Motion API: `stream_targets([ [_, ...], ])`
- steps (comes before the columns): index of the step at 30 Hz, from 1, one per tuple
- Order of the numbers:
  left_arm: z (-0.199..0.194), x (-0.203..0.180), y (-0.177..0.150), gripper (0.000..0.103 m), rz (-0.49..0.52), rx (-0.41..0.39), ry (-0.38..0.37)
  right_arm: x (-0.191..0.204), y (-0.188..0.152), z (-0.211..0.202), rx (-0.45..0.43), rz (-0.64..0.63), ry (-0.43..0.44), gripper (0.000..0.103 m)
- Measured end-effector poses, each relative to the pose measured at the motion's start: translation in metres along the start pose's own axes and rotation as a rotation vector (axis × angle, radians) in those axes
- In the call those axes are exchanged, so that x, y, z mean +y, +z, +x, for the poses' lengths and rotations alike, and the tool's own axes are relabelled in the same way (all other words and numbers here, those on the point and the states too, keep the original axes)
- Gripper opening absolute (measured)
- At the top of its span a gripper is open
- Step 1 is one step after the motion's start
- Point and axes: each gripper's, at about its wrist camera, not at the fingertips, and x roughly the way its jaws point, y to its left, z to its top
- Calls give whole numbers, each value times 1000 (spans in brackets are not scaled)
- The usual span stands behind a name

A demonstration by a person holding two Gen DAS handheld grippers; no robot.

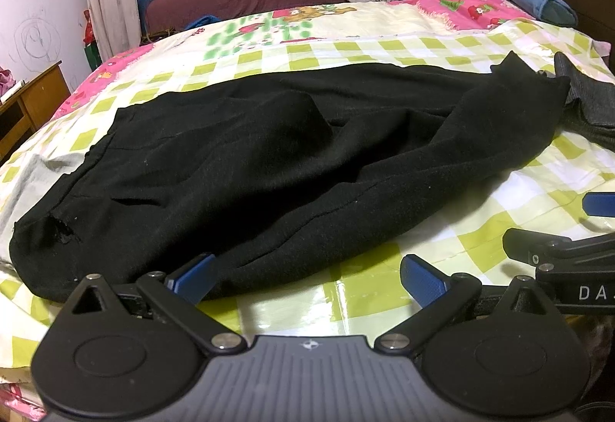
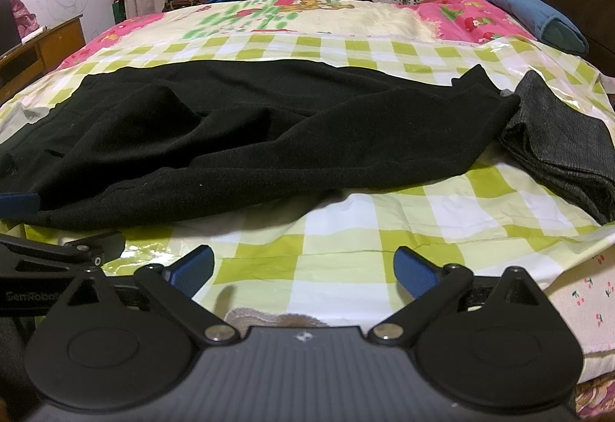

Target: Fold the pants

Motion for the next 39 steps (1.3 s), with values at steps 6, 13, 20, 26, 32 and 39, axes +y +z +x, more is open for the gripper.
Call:
stream_targets([
  [6, 1, -1, 0, 103, -1, 1, -1, 0, 1, 0, 3, 3, 1, 97],
  [13, 1, -1, 0, 103, -1, 1, -1, -1, 2, -1, 4, 3, 1, 96],
  [20, -4, 14, 6, 103, -46, -17, 13, 8, 14, -3, -31, -39, 33, 96],
  [26, -18, 53, 12, 103, -68, -69, 81, 36, 37, 4, -62, -136, 97, 96],
  [32, -21, 120, 5, 103, -110, -88, 254, 88, 52, 22, -75, -296, 200, 96],
  [39, 22, 187, 8, 103, -200, -25, 331, 142, 67, 57, -64, -428, 278, 96],
])
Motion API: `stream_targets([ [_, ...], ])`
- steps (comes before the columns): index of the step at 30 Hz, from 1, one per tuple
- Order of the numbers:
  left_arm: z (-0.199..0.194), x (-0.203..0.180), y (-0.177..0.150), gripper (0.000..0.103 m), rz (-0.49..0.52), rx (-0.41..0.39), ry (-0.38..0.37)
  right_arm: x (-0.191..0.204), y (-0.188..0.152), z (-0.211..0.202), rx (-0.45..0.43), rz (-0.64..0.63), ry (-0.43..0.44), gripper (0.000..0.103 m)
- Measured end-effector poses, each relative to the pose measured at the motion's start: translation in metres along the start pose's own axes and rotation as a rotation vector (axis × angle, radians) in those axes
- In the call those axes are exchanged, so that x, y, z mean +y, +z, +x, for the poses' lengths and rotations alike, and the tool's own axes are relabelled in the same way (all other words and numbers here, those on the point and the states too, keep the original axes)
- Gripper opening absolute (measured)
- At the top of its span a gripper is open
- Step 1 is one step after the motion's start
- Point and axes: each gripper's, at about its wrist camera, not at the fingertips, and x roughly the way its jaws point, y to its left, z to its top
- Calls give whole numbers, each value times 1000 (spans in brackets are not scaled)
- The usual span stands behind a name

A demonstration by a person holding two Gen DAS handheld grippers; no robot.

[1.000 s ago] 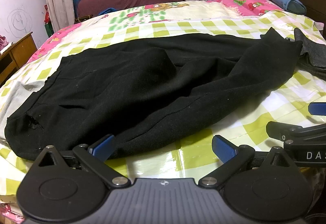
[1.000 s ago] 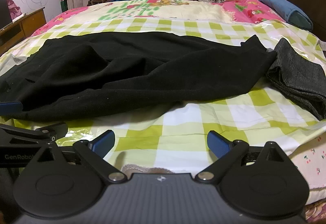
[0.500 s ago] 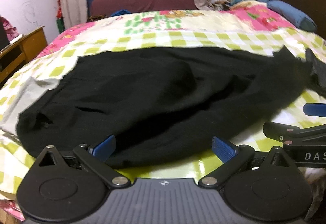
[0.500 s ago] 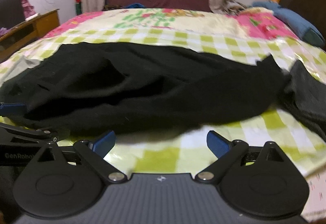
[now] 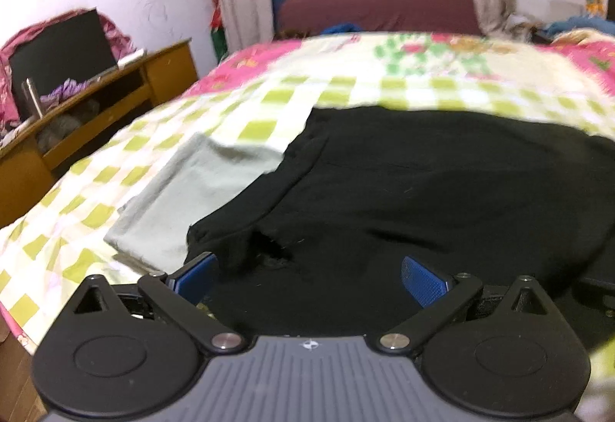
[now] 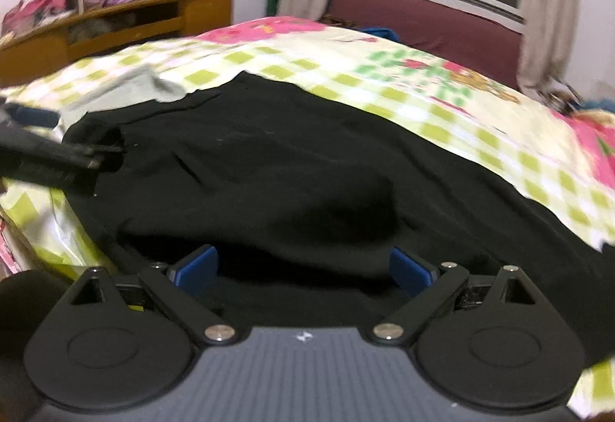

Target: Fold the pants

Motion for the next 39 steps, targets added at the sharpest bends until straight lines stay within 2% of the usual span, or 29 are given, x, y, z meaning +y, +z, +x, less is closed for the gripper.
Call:
stream_targets([
  [3, 25, 6, -18, 103, 46, 128, 30, -7, -12, 22, 149, 31, -24, 96],
  [5, 32, 9, -34, 103, 67, 192, 19, -19, -32, 22, 233, 114, 5, 95],
  [7, 24, 10, -39, 103, 69, 177, 13, -31, -42, 6, 231, 169, 27, 95],
  [10, 10, 0, -32, 103, 100, 137, 15, -54, -46, -18, 217, 227, -14, 95],
  [14, -17, -32, -11, 103, 132, 55, -107, -106, -55, -44, 183, 338, -133, 95],
  [17, -28, -78, -2, 103, 193, 9, -261, -151, -64, -49, 163, 432, -264, 95],
  [22, -38, -172, -5, 103, 345, -19, -459, -222, -96, -54, 163, 670, -379, 95],
  [25, -46, -214, -17, 103, 473, -63, -509, -255, -114, -58, 155, 769, -431, 95],
  [27, -51, -235, -22, 103, 531, -62, -542, -275, -121, -59, 132, 830, -439, 95],
  [32, -44, -256, -23, 103, 573, -26, -579, -314, -130, -46, 72, 963, -407, 93],
  [33, -41, -257, -20, 103, 566, -16, -583, -319, -131, -40, 65, 991, -394, 89],
  [34, -38, -258, -19, 103, 559, -6, -588, -324, -134, -35, 59, 1025, -367, 76],
  [35, -36, -258, -18, 103, 550, 5, -593, -330, -137, -30, 55, 1064, -352, 56],
  [36, -36, -261, -17, 103, 545, 11, -595, -335, -138, -29, 51, 1096, -360, 42],
  [37, -33, -264, -18, 103, 542, 13, -598, -341, -140, -30, 48, 1127, -353, 10],
  [39, -31, -271, -16, 103, 545, 17, -609, -349, -145, -42, 3, 1217, -265, 6],
])
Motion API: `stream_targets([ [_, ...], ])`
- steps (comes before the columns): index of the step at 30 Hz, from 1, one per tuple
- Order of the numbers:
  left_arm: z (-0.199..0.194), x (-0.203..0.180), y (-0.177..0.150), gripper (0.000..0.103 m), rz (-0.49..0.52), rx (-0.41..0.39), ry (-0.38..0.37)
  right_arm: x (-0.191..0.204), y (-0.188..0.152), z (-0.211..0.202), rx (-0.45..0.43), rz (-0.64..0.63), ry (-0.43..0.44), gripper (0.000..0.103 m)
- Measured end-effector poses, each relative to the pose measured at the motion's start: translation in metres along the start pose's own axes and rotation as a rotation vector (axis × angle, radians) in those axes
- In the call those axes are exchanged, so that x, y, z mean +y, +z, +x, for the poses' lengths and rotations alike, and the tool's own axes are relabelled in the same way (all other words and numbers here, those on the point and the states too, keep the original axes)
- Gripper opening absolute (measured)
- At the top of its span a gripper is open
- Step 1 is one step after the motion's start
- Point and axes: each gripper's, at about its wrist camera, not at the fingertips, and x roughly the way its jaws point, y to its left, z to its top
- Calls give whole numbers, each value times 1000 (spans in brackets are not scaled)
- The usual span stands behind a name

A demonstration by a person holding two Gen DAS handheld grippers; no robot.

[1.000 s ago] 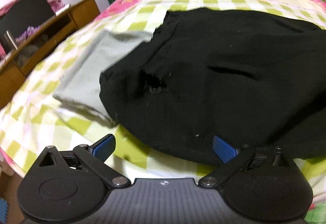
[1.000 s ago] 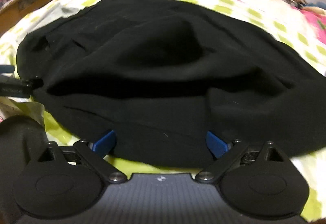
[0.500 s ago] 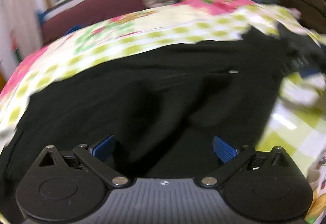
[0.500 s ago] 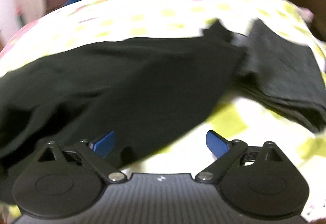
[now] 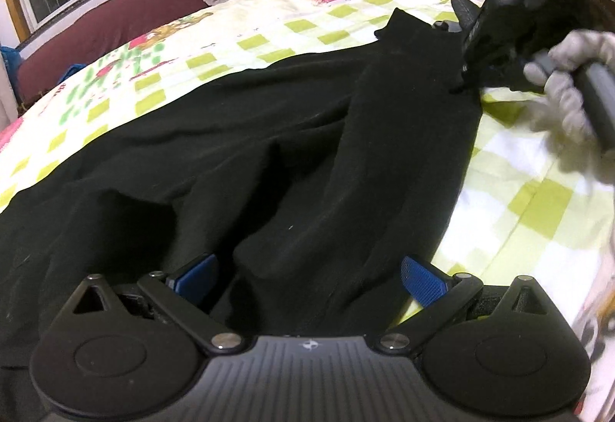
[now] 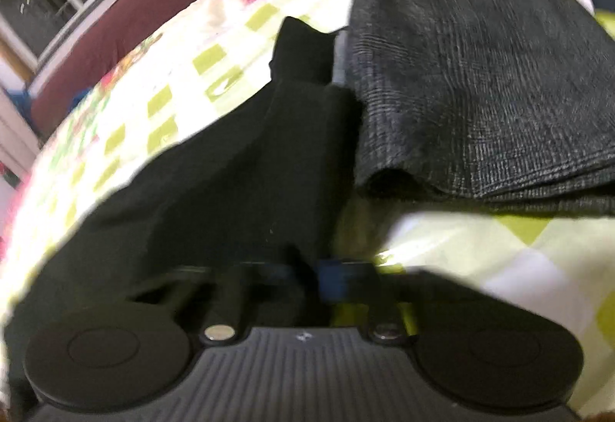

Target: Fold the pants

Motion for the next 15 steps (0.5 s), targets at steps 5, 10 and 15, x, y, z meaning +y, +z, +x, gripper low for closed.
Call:
stream_targets([
  [5, -1, -14, 9, 103, 37, -35, -25, -4, 13, -60, -93, -23, 108, 5],
  [10, -6, -30, 13, 103, 53, -58, -66, -18, -6, -110, -126, -96, 77, 5],
  [15, 10, -48, 6, 103, 93, 13, -104, -55, -16, -74, 2, -80, -129, 8],
])
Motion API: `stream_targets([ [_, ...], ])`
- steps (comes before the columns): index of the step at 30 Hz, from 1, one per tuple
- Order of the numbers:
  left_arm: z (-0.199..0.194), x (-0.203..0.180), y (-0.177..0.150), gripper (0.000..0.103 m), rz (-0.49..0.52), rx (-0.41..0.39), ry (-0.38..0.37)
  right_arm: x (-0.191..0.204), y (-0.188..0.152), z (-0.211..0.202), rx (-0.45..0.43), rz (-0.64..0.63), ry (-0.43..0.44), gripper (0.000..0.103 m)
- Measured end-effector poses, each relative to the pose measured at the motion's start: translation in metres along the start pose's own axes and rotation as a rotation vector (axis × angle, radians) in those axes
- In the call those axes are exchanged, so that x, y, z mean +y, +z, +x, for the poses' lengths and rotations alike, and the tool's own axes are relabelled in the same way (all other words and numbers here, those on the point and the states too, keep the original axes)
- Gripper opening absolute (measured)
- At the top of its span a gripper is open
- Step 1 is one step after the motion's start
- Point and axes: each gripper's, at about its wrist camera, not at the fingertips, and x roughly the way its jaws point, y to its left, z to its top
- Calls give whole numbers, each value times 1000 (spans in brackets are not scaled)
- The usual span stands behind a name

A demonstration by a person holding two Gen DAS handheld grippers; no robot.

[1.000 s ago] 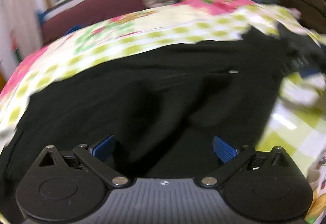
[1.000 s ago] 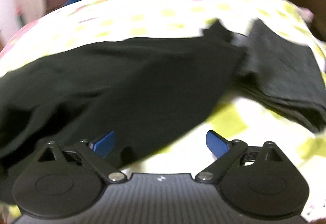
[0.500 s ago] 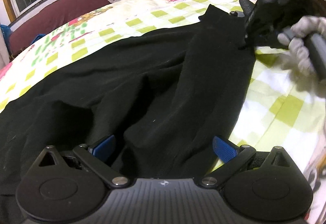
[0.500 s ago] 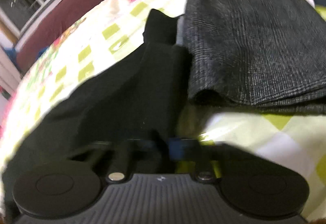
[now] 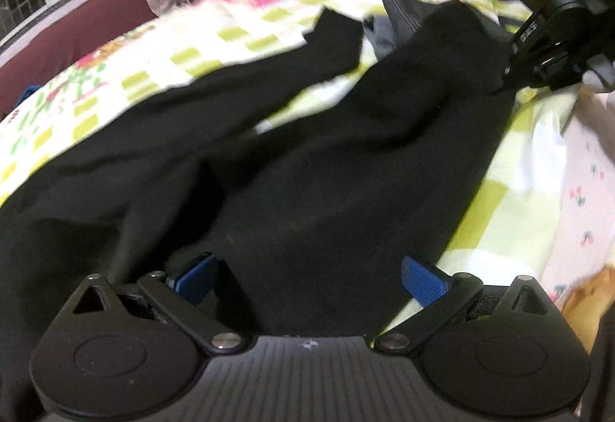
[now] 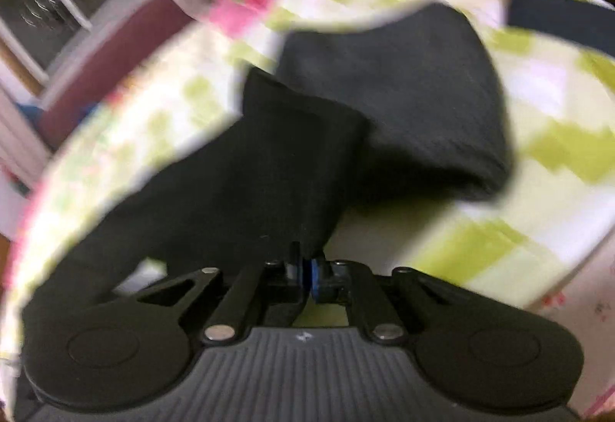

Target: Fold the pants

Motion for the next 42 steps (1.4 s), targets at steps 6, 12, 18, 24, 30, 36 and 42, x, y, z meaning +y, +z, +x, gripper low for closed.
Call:
stream_targets([
  [6, -6, -3, 1, 103, 6, -7, 5, -7, 14, -21, -124, 77, 59, 20],
  [12, -1, -9, 5, 103, 18, 2, 11, 5, 48, -16, -186, 65, 161, 20],
  [18, 10, -14, 16, 103, 15, 3, 3, 68, 64, 62, -10, -64, 194, 19],
  [24, 20, -13, 23, 103, -1, 8, -20, 93, 80, 81, 84, -115, 250, 15],
  [30, 32, -16, 31, 103, -6, 9, -46, 39, 102, 110, 156, 23, 136, 0],
  [36, 56, -32, 55, 103, 3, -11, -96, 13, 142, 110, 65, 121, 72, 0],
  [42, 49, -32, 61, 103, 42, -39, -84, 45, 148, 77, -33, -4, -22, 1],
])
